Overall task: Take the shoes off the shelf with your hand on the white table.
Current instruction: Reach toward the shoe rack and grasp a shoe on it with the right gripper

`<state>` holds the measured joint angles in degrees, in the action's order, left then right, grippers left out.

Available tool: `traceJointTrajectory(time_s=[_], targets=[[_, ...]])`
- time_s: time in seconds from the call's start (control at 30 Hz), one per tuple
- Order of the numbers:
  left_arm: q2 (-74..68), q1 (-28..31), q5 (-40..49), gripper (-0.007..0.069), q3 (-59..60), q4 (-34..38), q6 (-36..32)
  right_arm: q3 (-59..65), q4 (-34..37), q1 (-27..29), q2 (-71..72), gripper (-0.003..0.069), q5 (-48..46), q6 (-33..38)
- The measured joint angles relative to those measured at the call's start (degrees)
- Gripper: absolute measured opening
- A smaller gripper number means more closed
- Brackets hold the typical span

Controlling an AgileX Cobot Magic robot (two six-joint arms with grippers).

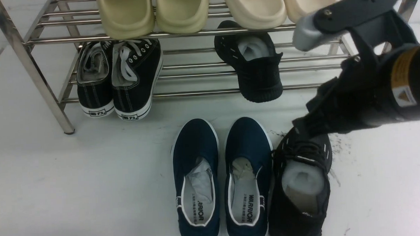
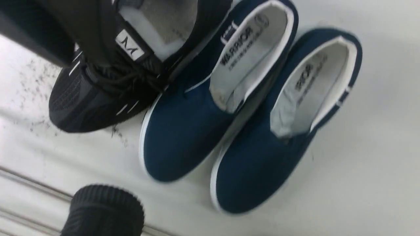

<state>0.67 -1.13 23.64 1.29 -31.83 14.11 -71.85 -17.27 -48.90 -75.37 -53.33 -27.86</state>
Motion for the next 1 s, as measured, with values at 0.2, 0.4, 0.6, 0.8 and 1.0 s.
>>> traceJointTrajectory(time_s=[0.2, 0.4, 0.6, 0.8, 1.0], targets=[[0.00, 0.00, 0.00, 0.0242, 0.00, 0.00, 0.00, -6.82, 3.12, 3.67, -11.25, -0.0006, 2.04, 6.06], [0.00, 0.00, 0.00, 0.0242, 0.00, 0.00, 0.00, -16.49, -1.27, 6.33, -23.51, 0.0075, 4.62, 6.52], [0.00, 0.00, 0.00, 0.0242, 0.00, 0.00, 0.00, -25.55, -7.90, 6.53, -32.44, 0.0295, 5.48, 6.53], [0.00, 0.00, 0.00, 0.0242, 0.00, 0.00, 0.00, -30.52, -10.86, 7.19, -36.60, 0.0484, 9.07, 4.59], [0.00, 0.00, 0.00, 0.0242, 0.00, 0.00, 0.00, -32.02, -11.21, 10.91, -39.14, 0.0539, 10.84, -1.45]])
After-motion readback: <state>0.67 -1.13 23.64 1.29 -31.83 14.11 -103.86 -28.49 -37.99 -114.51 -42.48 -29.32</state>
